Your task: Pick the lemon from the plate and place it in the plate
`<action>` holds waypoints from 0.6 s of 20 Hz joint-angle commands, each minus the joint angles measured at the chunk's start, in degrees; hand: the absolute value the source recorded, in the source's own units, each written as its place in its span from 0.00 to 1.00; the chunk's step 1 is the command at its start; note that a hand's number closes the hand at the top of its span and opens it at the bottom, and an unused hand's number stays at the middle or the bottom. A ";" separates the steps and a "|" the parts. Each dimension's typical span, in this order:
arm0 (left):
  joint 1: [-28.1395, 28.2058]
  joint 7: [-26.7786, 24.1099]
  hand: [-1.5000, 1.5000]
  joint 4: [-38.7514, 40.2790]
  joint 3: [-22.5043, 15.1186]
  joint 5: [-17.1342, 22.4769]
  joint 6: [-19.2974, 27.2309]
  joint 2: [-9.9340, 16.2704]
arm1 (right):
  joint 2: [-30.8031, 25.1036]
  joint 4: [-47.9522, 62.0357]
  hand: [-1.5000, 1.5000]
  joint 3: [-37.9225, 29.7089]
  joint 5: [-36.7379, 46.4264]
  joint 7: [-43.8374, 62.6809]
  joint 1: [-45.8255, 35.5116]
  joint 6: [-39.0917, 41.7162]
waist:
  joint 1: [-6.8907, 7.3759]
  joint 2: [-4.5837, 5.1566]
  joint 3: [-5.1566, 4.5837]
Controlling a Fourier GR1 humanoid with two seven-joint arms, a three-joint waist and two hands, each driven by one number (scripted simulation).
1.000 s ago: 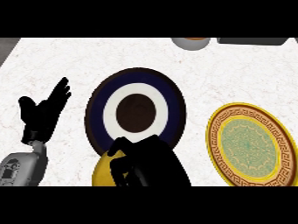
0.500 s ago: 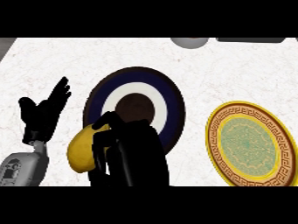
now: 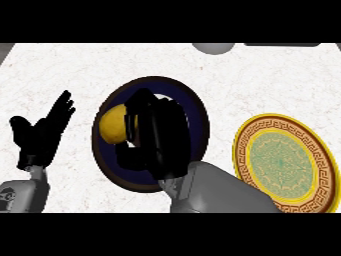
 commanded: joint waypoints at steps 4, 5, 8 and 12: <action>-1.72 0.99 0.50 0.01 0.32 -0.64 0.40 -0.11 | 0.09 14.58 1.00 -4.76 -7.97 -12.02 -0.64 3.23 | -0.28 0.14 0.02; -4.03 1.89 0.50 1.89 0.92 -0.31 0.59 0.00 | -2.05 13.25 1.00 -3.72 -8.74 -13.43 1.07 6.68 | -0.69 0.17 0.02; -2.59 0.28 0.50 1.09 0.39 -0.48 0.07 -0.33 | 0.07 16.06 1.00 -7.45 -19.38 -16.05 3.40 3.55 | 0.10 0.41 0.04; -2.43 1.25 0.50 0.79 1.79 0.32 -1.02 0.90 | -0.14 23.02 0.00 -10.83 -21.55 -30.74 3.23 9.34 | -0.32 0.18 0.03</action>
